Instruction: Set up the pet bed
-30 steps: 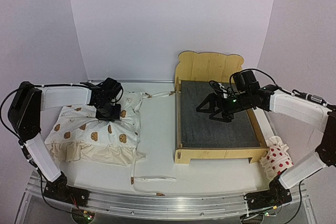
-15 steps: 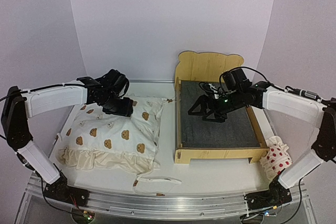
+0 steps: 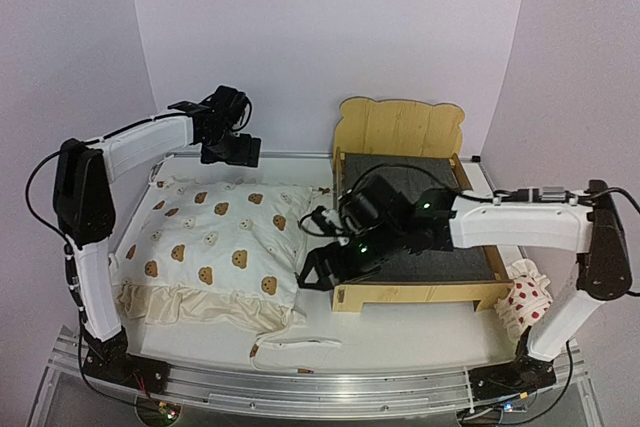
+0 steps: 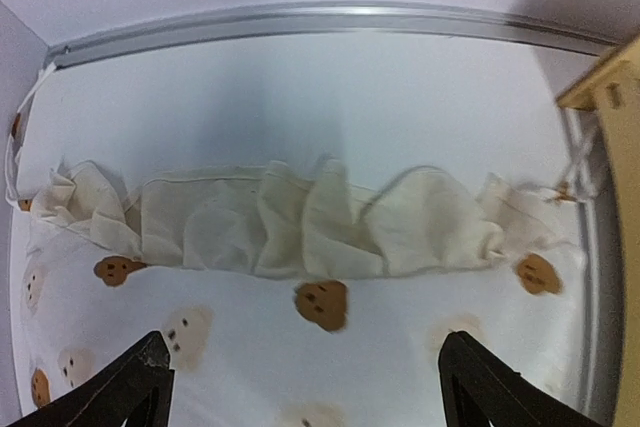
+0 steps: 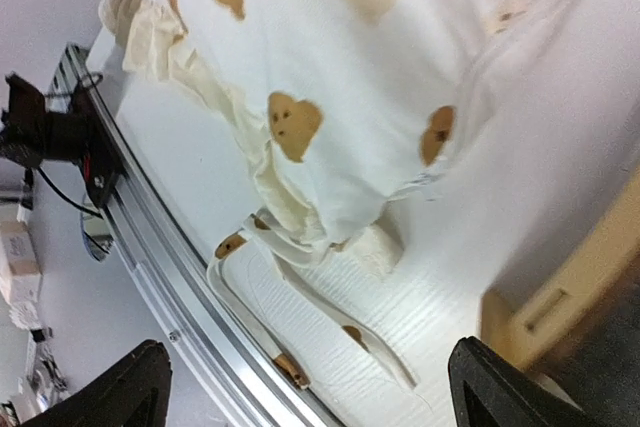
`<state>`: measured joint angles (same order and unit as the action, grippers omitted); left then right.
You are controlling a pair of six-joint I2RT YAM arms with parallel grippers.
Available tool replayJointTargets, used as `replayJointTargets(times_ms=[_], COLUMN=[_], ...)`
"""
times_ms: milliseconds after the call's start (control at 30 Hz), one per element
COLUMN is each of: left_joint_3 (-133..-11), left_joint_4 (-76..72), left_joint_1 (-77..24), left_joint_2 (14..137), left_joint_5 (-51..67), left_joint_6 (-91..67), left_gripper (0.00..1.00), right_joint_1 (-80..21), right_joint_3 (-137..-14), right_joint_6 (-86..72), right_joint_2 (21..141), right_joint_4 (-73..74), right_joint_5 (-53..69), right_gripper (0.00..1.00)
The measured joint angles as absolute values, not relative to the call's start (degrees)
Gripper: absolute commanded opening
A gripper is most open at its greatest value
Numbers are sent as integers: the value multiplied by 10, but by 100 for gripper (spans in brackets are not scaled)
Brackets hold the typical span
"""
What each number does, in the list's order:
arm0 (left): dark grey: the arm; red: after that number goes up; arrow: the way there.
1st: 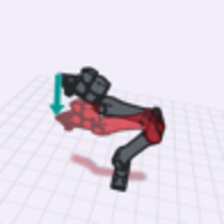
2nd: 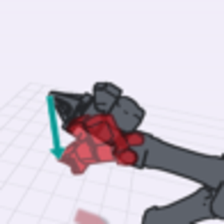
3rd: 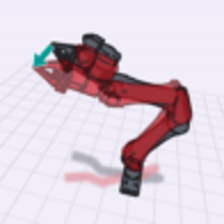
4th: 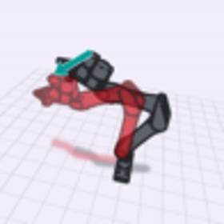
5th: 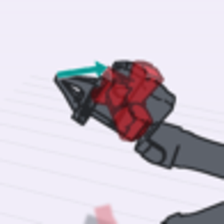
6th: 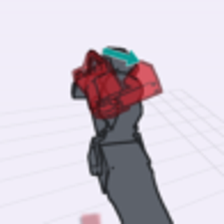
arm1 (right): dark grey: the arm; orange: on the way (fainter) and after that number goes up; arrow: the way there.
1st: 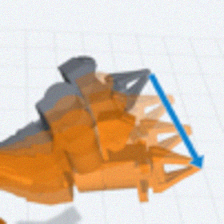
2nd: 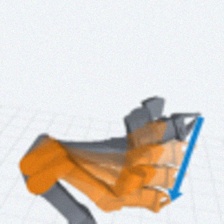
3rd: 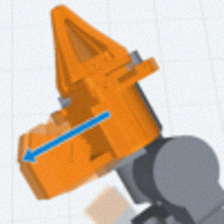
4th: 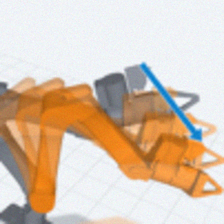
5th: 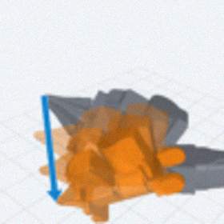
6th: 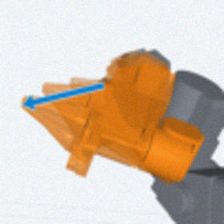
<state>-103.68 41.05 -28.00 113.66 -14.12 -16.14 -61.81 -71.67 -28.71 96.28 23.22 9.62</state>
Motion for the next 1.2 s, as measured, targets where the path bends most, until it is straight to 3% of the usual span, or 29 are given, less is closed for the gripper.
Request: replayJointTargets(times_ms=[200, 367, 567, 833, 1200], left_joint_3=[-1106, -1113, -1107, -1010, -861], left_joint_4=[436, 451, 447, 399, 387], left_joint_1=[-215, -205, -196, -190, -179], left_joint_2=[1277, 1325, 1326, 1299, 1199], left_joint_5=[-114, -91, -81, -84, -86], left_joint_6=[-142, -132, -129, -131, -176], left_gripper=[92, 91, 89, 86, 76], right_joint_1=[-720, -760, -758, -740, -611], right_joint_3=[-777, -845, -897, -904, -898], right_joint_6=[-293, -299, -312, -311, -300], right_joint_2=[1112, 1209, 1277, 1292, 1290], right_joint_4=[186, 149, 106, 77, 71], right_joint_5=[59, 56, 54, 27, 46], right_gripper=[74, 64, 62, 61, 65])
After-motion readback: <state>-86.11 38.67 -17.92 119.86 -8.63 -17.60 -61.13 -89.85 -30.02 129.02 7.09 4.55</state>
